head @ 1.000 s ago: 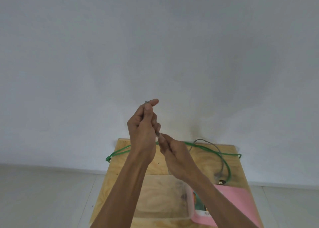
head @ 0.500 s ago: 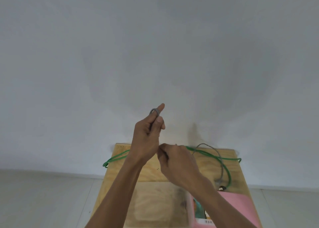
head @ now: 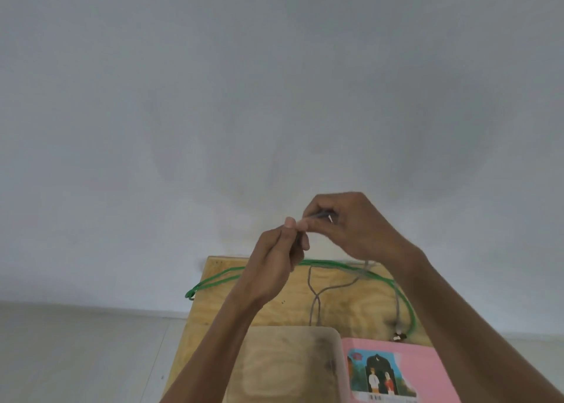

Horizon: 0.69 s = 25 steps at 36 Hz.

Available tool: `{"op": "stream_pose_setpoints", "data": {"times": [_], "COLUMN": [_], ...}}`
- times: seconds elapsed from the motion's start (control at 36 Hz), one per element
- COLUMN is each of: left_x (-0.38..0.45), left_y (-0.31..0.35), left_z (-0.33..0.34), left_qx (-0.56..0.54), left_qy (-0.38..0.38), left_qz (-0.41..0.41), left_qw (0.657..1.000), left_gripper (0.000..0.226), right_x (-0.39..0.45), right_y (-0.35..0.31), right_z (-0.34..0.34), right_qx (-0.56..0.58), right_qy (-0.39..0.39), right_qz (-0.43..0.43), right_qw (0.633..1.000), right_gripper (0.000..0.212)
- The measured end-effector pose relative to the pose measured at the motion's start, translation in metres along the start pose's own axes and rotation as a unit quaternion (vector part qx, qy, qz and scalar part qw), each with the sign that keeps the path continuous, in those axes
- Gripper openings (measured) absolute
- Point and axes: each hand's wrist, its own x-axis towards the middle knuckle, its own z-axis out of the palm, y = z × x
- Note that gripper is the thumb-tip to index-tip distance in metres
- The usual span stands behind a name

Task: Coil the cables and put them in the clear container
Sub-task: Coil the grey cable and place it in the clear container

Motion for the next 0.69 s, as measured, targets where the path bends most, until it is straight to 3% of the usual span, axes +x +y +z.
{"op": "stream_pose_setpoints", "data": {"times": [0.11,0.28,0.39,0.58,0.69], "left_x": [0.007,0.027,0.043,0.06,0.064], "left_y": [0.018,0.042,0.048,0.037,0.03], "left_z": [0.006,0.01,0.009,-0.002,0.0], "left_qx": [-0.11,-0.242,-0.253,-0.258,-0.265], "left_qy": [-0.009,-0.046,-0.048,-0.021,-0.01], "left_qz": [-0.03,-0.028,-0.011,-0.03,-0.036], "left_qw": [0.993,0.969,0.966,0.965,0.964], "left_gripper": [0.048,0.037,0.029,0.018,0.017], "right_x": [0.017,0.023,0.013,-0.004,-0.007], "right_y": [0.014,0.031,0.03,0.029,0.03], "right_z": [-0.004,0.024,0.051,0.078,0.083], "right_qx": [0.231,0.354,0.363,0.298,0.314], "right_qy": [0.026,0.084,0.076,0.069,0.087], "right_qz": [-0.013,0.052,0.095,0.107,0.117], "right_qw": [0.972,0.93,0.924,0.946,0.938], "right_gripper": [0.013,0.019,0.062,0.039,0.031]}}
